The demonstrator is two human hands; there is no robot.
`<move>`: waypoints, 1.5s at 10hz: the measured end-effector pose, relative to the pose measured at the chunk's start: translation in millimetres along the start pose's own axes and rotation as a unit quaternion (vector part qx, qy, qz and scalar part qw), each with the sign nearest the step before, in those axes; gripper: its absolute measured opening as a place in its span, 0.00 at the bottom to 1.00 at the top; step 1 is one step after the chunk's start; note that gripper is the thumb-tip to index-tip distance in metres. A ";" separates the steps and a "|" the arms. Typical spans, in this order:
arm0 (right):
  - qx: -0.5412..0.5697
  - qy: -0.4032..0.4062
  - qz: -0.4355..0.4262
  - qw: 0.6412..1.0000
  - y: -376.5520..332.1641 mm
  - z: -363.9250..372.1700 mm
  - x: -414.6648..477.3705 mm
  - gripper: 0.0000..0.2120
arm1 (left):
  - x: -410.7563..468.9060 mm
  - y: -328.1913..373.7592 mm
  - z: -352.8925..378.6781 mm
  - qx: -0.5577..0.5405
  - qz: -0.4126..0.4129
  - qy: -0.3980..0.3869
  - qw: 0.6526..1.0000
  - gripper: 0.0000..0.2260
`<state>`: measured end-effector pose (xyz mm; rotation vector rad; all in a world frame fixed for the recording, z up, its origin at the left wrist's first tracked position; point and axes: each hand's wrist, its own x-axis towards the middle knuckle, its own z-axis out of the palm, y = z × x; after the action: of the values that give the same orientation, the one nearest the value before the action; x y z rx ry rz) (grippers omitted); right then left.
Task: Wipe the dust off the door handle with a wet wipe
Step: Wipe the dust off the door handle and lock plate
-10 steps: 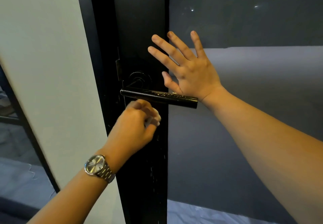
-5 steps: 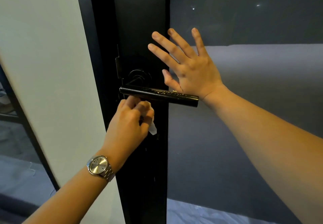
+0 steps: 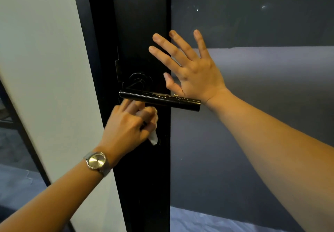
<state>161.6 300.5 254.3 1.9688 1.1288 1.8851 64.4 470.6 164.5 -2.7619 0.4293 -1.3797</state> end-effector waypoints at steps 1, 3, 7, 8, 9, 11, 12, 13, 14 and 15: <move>0.000 -0.001 0.001 1.000 1.0 -0.4 0.9 0.25 | -4.4 0.7 6.7 0.018 0.017 -0.001 1.000 0.13; 0.002 -0.005 0.000 1.000 1.4 -1.0 0.5 0.25 | -10.7 9.3 19.8 0.018 -0.005 0.006 1.000 0.26; 0.010 -0.003 0.001 1.000 0.3 -0.8 1.3 0.25 | 0.5 20.7 14.8 -0.176 -0.260 0.104 0.944 0.11; 0.002 -0.005 0.000 1.000 0.9 -0.8 1.2 0.25 | -16.0 29.5 18.8 -0.020 -0.096 0.030 0.995 0.11; 0.002 -0.003 0.000 1.000 0.5 -1.2 0.3 0.25 | -27.3 18.3 20.9 0.027 -0.031 -0.015 0.999 0.10; 0.006 0.004 0.002 1.000 0.3 0.4 -0.4 0.25 | -13.9 8.2 19.1 -0.041 -0.160 0.121 0.979 0.12; 0.004 0.006 0.001 1.000 1.2 0.5 1.4 0.25 | -10.6 11.1 18.8 -0.173 -0.244 0.140 0.944 0.14; 0.006 0.002 0.002 1.000 0.9 1.0 0.7 0.25 | -24.7 23.6 23.6 -0.160 -0.231 0.126 0.951 0.16; 0.006 0.004 -0.002 1.000 -0.4 0.9 1.1 0.25 | -29.5 20.8 22.2 -0.118 -0.126 0.110 0.979 0.12; 0.005 0.005 0.003 1.000 1.1 0.3 1.6 0.25 | -28.4 18.6 19.2 -0.101 -0.090 0.079 0.988 0.11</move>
<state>162.2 300.8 256.1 1.9723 1.1381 1.8968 59.0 458.1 128.0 -2.9254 0.3479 -1.6942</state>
